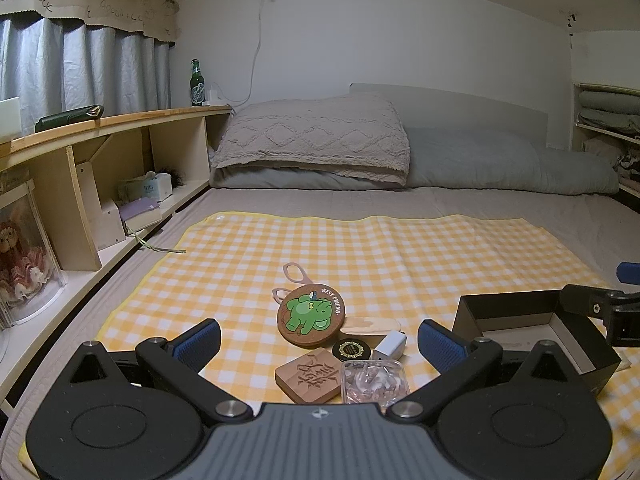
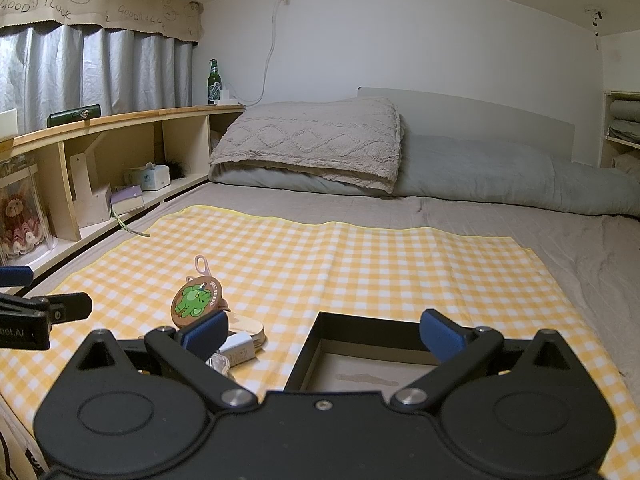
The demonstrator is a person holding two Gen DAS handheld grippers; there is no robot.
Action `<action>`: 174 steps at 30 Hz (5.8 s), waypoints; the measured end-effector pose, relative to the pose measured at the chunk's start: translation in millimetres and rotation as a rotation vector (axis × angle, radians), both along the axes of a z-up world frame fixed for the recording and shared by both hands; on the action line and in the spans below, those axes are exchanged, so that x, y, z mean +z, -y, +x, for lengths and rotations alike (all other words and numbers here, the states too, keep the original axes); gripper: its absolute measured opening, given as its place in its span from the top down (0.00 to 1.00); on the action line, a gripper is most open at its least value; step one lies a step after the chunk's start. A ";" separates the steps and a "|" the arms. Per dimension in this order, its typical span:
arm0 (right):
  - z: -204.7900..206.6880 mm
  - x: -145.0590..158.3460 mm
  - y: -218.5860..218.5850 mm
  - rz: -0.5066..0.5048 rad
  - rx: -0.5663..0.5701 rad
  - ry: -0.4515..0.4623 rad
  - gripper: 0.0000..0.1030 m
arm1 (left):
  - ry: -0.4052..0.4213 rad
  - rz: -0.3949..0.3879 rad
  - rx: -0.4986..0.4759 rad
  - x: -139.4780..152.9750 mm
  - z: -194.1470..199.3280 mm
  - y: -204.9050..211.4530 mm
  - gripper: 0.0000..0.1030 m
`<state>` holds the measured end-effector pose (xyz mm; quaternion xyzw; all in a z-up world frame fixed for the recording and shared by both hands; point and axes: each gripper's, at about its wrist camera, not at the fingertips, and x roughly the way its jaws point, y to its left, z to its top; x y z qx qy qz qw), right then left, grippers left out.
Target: Organize rigid objects
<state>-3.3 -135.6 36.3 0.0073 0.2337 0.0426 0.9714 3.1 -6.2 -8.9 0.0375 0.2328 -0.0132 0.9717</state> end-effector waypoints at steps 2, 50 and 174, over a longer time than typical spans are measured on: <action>-0.3 -0.2 0.4 -0.001 0.001 0.000 0.00 | 0.000 0.000 0.000 -0.2 0.0 0.4 0.00; 25.5 -7.2 94.5 0.039 -0.255 -0.033 0.00 | -0.012 -0.027 0.004 -10.4 18.2 -15.1 0.00; 116.1 -104.9 135.9 0.150 -0.126 -0.609 0.92 | -0.758 -0.255 -0.439 -101.5 225.6 222.0 0.00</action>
